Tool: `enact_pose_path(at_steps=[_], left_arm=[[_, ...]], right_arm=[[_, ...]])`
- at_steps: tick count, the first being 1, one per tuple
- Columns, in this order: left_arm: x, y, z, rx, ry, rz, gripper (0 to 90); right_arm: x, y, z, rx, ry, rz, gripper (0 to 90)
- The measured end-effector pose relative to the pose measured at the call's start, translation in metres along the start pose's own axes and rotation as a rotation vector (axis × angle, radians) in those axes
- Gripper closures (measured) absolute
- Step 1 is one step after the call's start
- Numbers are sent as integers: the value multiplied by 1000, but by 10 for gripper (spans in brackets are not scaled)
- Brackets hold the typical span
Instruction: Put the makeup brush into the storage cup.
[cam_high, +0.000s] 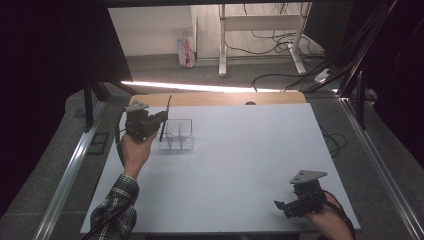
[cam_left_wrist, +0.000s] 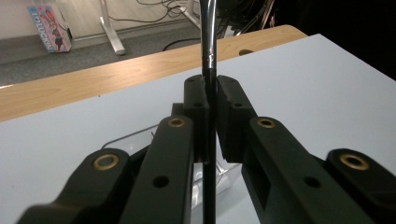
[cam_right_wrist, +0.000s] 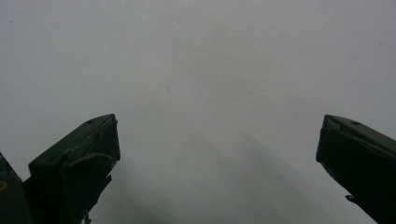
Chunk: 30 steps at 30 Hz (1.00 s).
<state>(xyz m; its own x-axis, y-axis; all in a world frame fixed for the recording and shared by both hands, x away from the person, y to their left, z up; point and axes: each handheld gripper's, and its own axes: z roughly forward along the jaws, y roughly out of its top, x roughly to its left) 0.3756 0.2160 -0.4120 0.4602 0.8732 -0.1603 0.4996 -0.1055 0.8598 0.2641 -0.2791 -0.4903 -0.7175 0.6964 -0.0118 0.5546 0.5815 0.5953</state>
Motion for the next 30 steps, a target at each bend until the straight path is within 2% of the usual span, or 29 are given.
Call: enact_pose_path(at_steps=[11,19,30], left_arm=[[1,12,11,-26,11,5,840],[4,21,19,-61,19,3,840],[6,19,29,-79,30,0,839]], right_arm=[[0,0,0,0,3,0,0],[0,0,0,2,6,0,0],[0,0,1,9,8,0,0]])
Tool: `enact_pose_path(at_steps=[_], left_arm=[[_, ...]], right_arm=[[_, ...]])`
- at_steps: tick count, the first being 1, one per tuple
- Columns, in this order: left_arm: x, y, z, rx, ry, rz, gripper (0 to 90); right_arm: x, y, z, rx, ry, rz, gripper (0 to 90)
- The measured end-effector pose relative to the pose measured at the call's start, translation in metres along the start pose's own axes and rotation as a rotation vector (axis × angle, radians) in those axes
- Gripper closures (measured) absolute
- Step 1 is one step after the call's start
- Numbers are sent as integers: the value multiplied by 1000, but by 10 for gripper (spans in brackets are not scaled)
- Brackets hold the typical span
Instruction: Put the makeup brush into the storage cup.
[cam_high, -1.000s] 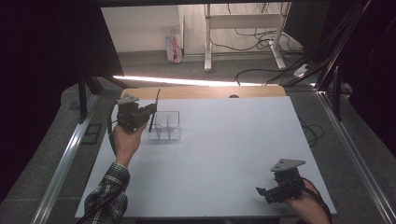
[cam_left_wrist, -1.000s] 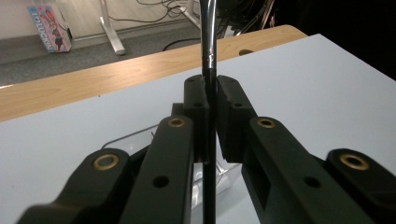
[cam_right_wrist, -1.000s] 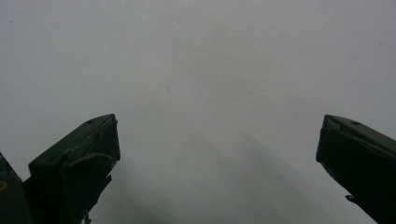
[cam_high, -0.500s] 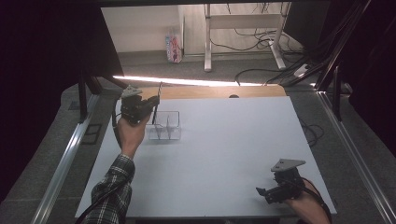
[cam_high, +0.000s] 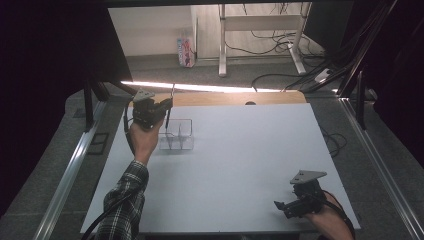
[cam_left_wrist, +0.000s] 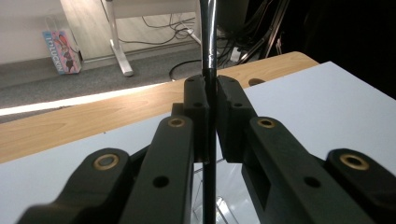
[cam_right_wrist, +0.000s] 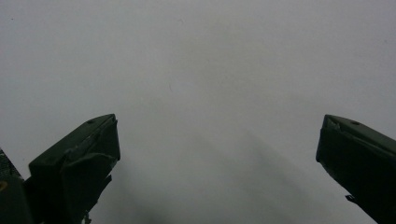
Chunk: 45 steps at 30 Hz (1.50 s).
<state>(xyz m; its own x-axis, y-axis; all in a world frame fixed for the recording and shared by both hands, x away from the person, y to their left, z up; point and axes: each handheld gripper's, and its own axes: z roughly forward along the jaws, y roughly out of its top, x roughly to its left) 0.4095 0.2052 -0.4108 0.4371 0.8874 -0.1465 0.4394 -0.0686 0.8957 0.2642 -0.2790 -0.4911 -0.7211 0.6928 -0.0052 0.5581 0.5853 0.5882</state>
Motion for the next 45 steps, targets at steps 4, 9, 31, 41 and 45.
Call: enact_pose_path(at_steps=[4,9,31,41,45], left_arm=[[0,-4,3,-4,10,0,839],[0,-10,7,-16,15,-2,839],[-1,-34,23,11,22,3,839],[-2,-42,26,33,28,9,839],[-2,-45,27,43,28,10,840]], right_arm=[[0,0,0,2,0,-1,0],[1,0,0,3,1,-4,0],[1,0,0,8,3,-8,0],[1,0,1,14,5,-9,0],[1,0,1,19,6,-13,0]])
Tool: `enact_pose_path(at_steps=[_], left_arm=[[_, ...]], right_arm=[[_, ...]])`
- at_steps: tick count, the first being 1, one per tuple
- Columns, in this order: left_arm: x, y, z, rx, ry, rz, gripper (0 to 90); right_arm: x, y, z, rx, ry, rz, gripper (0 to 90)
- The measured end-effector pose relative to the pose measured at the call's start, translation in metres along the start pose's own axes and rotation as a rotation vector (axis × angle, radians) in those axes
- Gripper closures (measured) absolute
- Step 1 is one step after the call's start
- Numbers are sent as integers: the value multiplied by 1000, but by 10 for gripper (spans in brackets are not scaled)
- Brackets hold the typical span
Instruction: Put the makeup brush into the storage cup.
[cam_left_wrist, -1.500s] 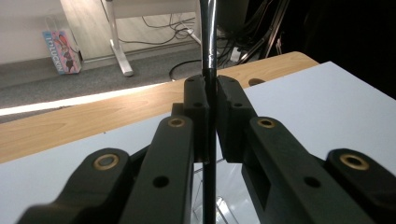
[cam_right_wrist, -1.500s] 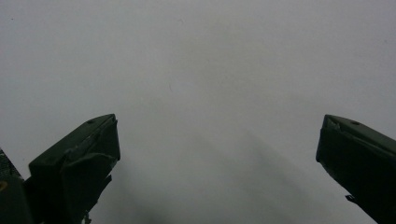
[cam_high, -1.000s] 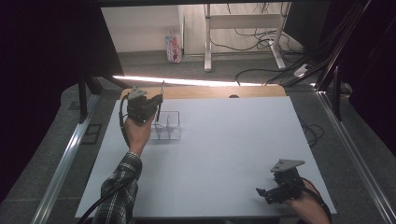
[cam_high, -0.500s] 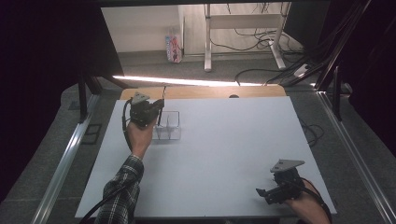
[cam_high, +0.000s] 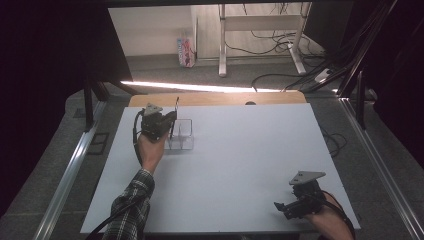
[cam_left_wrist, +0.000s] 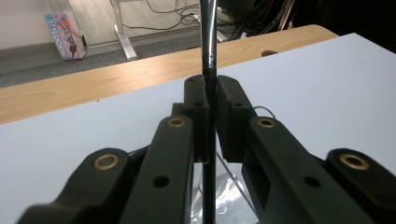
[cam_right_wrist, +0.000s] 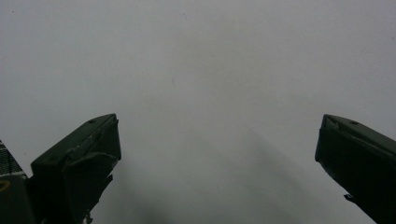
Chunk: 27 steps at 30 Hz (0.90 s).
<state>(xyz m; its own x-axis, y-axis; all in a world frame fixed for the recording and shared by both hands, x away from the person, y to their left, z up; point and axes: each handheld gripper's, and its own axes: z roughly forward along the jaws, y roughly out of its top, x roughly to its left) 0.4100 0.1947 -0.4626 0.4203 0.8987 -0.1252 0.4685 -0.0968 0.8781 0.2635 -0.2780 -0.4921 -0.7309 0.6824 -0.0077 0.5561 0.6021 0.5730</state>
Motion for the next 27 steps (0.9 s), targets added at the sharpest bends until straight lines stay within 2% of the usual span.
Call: enact_pose_path(at_steps=[23,24,25,26,27], left_arm=[[-1,-12,5,72,14,27,828],[-1,-11,5,79,15,29,752],[-1,-11,5,77,18,29,752],[-1,-9,5,79,13,32,621],[-1,-9,4,77,10,30,621]], right_arm=[[0,0,1,7,0,-5,0],[0,0,1,7,0,-6,0],[0,0,1,7,0,-6,0],[0,0,1,8,0,-6,0],[0,0,1,8,0,-6,0]])
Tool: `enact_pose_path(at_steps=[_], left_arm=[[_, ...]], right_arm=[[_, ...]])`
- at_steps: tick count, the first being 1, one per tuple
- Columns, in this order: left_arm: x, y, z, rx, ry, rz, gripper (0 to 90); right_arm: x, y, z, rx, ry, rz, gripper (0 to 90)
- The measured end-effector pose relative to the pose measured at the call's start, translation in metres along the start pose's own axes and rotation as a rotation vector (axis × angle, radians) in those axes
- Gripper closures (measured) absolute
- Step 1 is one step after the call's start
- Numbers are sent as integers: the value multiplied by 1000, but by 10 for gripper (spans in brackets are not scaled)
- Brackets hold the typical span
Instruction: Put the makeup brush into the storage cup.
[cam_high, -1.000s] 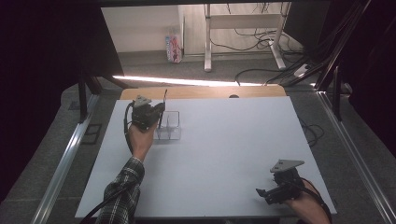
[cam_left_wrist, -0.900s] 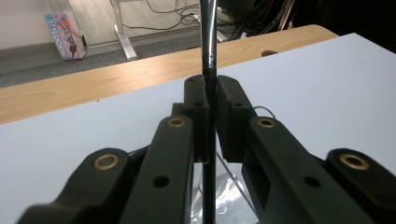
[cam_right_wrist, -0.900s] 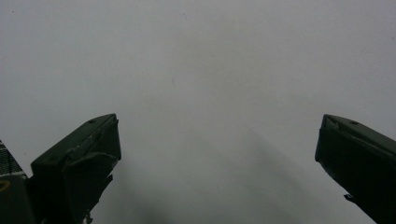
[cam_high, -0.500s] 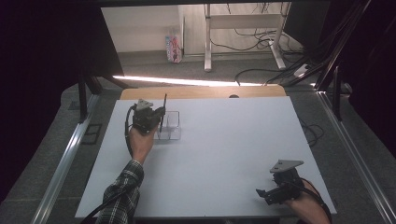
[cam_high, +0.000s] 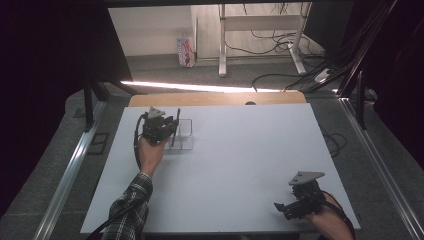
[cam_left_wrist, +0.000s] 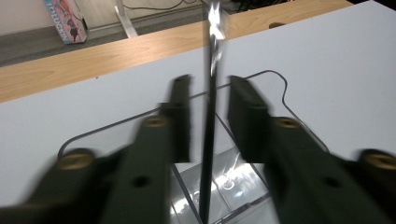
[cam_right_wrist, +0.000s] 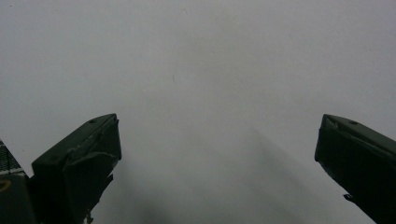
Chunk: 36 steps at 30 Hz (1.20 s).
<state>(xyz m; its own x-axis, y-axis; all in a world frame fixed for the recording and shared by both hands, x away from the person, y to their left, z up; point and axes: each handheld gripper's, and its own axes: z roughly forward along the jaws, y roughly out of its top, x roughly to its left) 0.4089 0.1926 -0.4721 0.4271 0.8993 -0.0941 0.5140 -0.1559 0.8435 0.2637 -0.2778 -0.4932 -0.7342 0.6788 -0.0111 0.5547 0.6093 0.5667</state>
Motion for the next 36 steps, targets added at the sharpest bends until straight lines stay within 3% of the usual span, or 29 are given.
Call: enact_pose_path(at_steps=[2,4,9,11,16,22,36], left_arm=[[0,2,-1,3,0,0,469],[1,4,-3,1,-5,-7,436],[4,8,-4,12,-40,-31,238],[5,8,-4,19,-53,-40,206],[4,7,-4,37,-55,-16,99],[5,8,-6,41,-77,-28,56],[2,9,-13,49,-99,6,22]], right_arm=[[0,0,0,0,-1,0,0],[0,0,0,0,0,0,0],[0,0,0,2,0,-2,0],[0,0,0,2,0,-2,0],[0,0,1,3,-1,-3,0],[0,0,1,4,-1,-2,0],[0,0,1,5,-3,-2,0]])
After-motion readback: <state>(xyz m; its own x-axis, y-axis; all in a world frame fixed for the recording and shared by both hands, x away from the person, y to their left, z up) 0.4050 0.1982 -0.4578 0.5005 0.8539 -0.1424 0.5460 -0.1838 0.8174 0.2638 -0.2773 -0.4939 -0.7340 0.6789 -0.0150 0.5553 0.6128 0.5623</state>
